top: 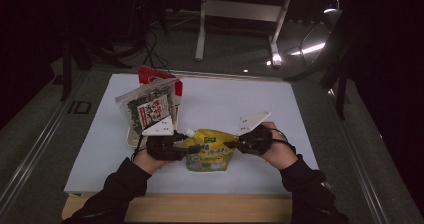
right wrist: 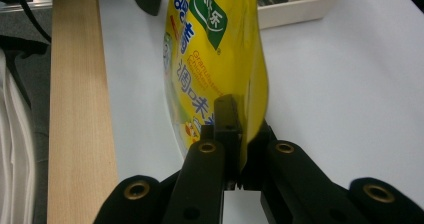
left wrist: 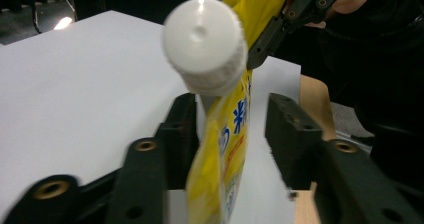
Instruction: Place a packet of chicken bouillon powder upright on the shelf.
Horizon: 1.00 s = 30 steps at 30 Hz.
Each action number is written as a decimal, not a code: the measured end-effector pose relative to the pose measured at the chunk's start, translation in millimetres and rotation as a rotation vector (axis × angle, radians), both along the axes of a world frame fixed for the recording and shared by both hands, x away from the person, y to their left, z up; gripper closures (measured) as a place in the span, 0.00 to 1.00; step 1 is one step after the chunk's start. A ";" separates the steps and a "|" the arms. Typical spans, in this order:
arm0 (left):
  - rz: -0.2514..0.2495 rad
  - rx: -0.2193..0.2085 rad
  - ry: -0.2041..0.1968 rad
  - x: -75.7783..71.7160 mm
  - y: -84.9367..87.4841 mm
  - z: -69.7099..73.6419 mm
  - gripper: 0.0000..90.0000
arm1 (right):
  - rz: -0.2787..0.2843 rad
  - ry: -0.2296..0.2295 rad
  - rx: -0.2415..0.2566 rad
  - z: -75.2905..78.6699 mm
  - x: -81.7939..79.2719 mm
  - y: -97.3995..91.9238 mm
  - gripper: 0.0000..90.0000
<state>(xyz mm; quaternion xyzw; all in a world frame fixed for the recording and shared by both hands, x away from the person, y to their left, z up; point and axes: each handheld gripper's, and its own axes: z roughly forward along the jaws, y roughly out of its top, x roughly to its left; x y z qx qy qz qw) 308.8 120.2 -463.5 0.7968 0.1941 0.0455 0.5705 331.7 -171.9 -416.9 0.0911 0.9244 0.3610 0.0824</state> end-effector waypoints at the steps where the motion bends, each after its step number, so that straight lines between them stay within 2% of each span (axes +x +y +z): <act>1: 0.004 0.002 0.001 -0.9 0.2 0.3 0.59 | 0.000 -0.006 0.007 0.3 -0.1 0.0 0.99; 3: 0.014 -0.001 -0.002 -3.0 0.8 1.0 0.53 | 0.008 -0.016 0.014 1.2 -1.0 0.6 1.00; 4: 0.021 -0.003 -0.001 -4.2 1.2 1.5 0.49 | 0.010 -0.014 0.035 3.1 -1.2 -0.1 1.00; 7: 0.043 -0.008 0.001 -6.8 4.2 2.8 0.35 | -0.001 -0.047 0.058 11.7 -2.2 -3.3 1.00; 9: 0.052 -0.020 -0.010 -9.1 7.2 3.1 0.27 | -0.005 -0.066 0.054 17.0 -2.2 -4.8 1.00; 11: 0.066 -0.039 0.003 -9.6 11.1 3.6 0.21 | -0.013 -0.075 0.052 21.8 -2.1 -6.1 1.00; 13: 0.086 -0.030 -0.011 -11.7 13.7 3.7 0.17 | -0.016 -0.083 0.056 25.8 -1.3 -7.7 1.00; 15: 0.106 -0.021 -0.026 -13.2 14.7 3.5 0.16 | -0.020 -0.089 0.056 27.8 -1.0 -8.7 1.00; 17: 0.124 -0.037 -0.025 -17.4 19.5 2.0 0.14 | -0.035 -0.104 0.072 35.6 0.7 -12.7 1.00; 19: 0.127 -0.038 -0.026 -18.8 20.6 1.7 0.14 | -0.034 -0.103 0.074 37.2 1.0 -13.4 1.00; 22: 0.131 -0.028 -0.037 -24.3 21.7 1.1 0.14 | -0.055 -0.135 0.081 46.0 2.0 -15.3 1.00; 25: 0.118 -0.019 -0.045 -29.6 21.2 -1.0 0.14 | -0.058 -0.144 0.082 50.5 2.5 -15.2 1.00; 29: 0.063 -0.002 -0.039 -40.7 14.8 -6.5 0.14 | -0.045 -0.156 0.095 59.8 3.1 -10.8 1.00; 30: 0.063 -0.002 -0.039 -40.7 14.8 -6.5 0.14 | -0.043 -0.161 0.095 61.5 3.1 -9.3 1.00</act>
